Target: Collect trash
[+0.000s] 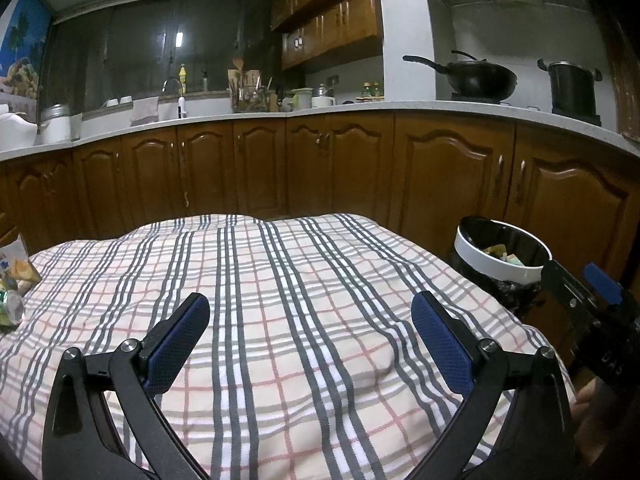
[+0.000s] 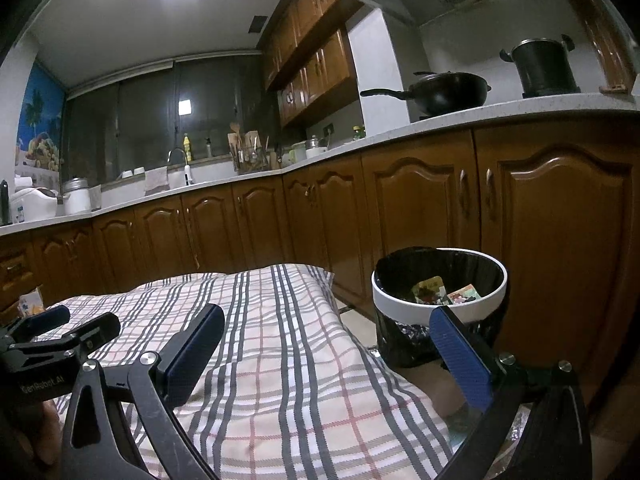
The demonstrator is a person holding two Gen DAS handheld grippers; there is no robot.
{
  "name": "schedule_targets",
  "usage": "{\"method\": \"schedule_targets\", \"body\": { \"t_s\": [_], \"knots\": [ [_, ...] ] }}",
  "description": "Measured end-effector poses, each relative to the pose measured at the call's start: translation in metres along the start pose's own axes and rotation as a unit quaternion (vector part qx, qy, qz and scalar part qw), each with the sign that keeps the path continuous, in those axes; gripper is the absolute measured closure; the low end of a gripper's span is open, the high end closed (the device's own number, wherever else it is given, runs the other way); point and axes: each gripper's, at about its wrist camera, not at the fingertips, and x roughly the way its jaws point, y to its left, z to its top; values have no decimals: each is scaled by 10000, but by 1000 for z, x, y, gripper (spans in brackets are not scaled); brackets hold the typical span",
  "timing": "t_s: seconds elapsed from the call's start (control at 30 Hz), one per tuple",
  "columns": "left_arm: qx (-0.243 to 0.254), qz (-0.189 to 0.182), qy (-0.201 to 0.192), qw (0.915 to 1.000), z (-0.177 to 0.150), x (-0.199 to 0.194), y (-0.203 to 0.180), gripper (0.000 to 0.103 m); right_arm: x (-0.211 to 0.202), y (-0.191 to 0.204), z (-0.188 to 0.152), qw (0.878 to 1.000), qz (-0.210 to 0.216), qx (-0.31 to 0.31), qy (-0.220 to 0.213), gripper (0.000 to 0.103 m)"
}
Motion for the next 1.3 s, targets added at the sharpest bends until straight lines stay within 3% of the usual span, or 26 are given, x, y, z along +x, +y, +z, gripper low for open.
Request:
{"method": "schedule_targets", "body": {
  "t_s": [1.3],
  "knots": [
    [99,96,-81,9999,5,-2,-2,0,-1,8,5,9999,125,-4,4,0]
  ]
}}
